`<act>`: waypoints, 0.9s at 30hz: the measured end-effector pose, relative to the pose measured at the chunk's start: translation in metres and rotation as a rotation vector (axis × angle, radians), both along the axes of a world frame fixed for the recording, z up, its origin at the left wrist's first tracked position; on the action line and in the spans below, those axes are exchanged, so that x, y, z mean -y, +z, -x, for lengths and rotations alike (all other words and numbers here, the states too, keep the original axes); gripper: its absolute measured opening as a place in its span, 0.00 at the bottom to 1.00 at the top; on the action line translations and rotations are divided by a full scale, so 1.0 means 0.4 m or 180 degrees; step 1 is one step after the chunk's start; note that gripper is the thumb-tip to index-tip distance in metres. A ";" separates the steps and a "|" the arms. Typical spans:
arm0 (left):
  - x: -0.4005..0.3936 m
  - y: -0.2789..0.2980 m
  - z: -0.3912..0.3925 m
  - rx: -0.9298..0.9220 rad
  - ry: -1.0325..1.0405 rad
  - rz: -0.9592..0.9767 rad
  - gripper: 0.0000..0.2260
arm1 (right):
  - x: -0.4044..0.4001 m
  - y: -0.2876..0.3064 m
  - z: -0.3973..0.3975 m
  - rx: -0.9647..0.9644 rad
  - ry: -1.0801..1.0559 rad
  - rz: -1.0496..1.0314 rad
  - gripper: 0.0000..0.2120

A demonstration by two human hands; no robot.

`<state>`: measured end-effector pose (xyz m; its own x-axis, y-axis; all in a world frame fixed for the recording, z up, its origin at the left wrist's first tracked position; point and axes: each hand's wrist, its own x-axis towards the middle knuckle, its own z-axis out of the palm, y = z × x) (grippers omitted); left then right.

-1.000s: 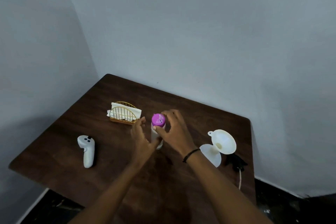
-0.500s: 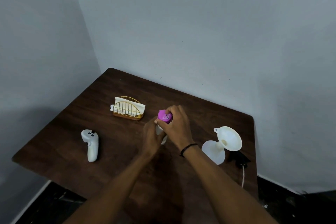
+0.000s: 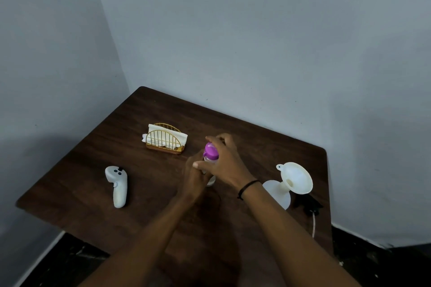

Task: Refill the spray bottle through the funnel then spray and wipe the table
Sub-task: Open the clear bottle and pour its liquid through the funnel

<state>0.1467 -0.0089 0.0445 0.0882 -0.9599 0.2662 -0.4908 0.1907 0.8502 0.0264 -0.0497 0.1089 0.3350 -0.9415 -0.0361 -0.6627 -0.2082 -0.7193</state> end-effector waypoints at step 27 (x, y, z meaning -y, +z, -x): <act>-0.001 -0.030 -0.006 0.0209 0.0049 -0.0197 0.23 | -0.014 -0.025 -0.014 -0.0171 -0.0747 0.0735 0.40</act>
